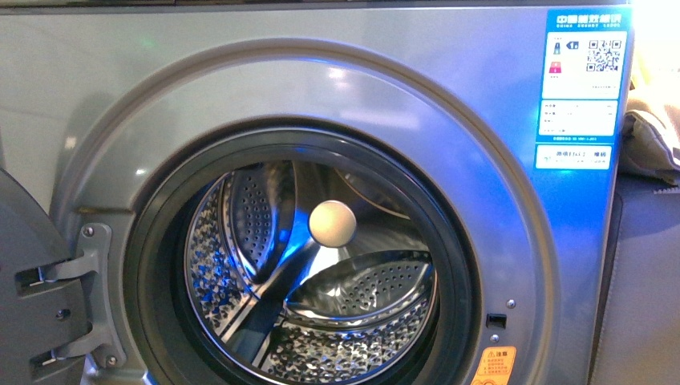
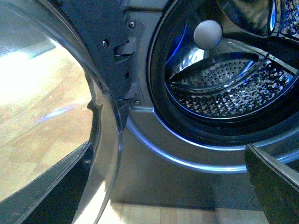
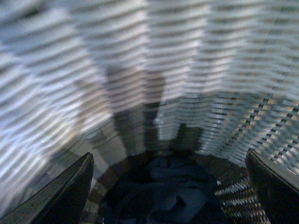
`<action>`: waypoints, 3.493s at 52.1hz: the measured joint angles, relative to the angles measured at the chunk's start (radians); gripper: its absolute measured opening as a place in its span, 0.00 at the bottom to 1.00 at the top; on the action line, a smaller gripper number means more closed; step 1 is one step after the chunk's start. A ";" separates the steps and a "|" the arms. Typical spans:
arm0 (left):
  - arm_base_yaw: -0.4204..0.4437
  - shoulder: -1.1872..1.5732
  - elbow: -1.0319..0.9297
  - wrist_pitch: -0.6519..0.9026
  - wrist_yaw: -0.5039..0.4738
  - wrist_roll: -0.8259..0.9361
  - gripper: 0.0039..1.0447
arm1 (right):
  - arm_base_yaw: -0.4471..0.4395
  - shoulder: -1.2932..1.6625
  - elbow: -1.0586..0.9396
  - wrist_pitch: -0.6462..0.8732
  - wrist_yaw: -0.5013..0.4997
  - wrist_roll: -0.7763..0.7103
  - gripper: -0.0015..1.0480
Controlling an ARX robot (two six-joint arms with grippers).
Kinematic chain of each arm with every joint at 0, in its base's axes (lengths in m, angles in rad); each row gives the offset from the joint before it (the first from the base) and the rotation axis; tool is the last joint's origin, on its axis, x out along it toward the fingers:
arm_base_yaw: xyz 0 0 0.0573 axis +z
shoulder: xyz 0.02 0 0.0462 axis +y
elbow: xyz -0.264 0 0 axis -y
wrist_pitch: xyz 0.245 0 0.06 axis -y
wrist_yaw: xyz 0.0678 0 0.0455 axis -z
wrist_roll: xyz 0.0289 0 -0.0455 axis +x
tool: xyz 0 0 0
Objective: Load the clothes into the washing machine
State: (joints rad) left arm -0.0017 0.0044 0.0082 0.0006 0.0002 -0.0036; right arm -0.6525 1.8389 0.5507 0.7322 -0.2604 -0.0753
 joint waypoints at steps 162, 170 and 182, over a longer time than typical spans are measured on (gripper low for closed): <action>0.000 0.000 0.000 0.000 0.000 0.000 0.94 | 0.058 0.282 -0.045 0.486 0.058 0.164 0.09; 0.000 0.000 0.000 0.000 0.000 0.000 0.94 | 0.082 0.121 -0.093 0.483 0.049 0.165 0.09; 0.000 0.000 0.000 0.000 0.000 0.000 0.94 | 0.112 -0.114 -0.139 0.436 0.030 0.169 0.09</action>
State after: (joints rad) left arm -0.0021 0.0044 0.0082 0.0006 -0.0002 -0.0036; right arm -0.5404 1.7248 0.4114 1.1679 -0.2306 0.0933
